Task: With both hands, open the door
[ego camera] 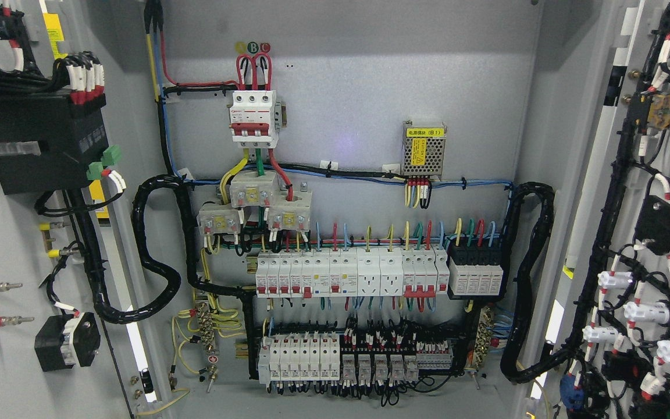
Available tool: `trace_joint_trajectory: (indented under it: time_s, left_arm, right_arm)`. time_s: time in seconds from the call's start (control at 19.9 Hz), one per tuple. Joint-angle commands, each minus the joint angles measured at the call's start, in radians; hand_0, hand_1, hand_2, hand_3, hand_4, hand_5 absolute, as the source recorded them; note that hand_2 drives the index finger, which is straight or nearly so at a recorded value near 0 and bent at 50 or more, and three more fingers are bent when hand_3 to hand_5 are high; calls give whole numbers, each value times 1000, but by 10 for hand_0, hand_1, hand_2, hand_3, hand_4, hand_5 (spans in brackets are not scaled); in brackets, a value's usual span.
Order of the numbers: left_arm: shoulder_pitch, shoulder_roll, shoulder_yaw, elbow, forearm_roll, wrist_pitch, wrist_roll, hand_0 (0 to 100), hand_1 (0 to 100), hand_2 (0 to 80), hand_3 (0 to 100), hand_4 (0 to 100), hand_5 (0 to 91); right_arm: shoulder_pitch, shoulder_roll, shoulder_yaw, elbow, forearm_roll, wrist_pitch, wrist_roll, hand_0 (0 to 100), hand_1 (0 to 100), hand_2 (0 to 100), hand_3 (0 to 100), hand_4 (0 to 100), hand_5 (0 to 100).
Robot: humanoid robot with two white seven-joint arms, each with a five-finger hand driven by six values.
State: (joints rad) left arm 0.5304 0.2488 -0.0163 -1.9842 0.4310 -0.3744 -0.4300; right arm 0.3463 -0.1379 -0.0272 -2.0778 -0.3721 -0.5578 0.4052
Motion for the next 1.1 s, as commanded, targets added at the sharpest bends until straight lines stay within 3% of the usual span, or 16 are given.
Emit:
trace_joint_trajectory:
  time_s: [0.0, 0.35, 0.6, 0.9, 1.05]
  left_arm:
    - [-27, -3, 45, -88, 0, -9, 1, 120, 556, 0, 0, 0, 0]
    - [-46, -17, 93, -91, 12, -8, -1, 120, 556, 0, 0, 0, 0]
    - [-41, -14, 225, -90, 144, -3, -7, 120, 556, 0, 0, 0, 0]
    - [-38, -17, 257, -85, 160, 0, -84, 120, 556, 0, 0, 0, 0]
    - [-36, -19, 297, -81, 193, 25, -85, 120, 556, 0, 0, 0, 0]
  right_arm:
    - [-35, 0, -88, -8, -76, 51, 0, 0, 500, 40, 0, 0, 0]
    - [-36, -9, -149, -8, -88, 52, 1, 0, 500, 40, 0, 0, 0]
    - [-32, -8, -201, -5, -99, 55, 1, 0, 500, 40, 0, 0, 0]
    - [-18, -9, -233, -4, -198, 58, 3, 0, 500, 40, 0, 0, 0]
    - [-4, -8, -253, -5, -199, 55, 3, 0, 500, 40, 0, 0, 0]
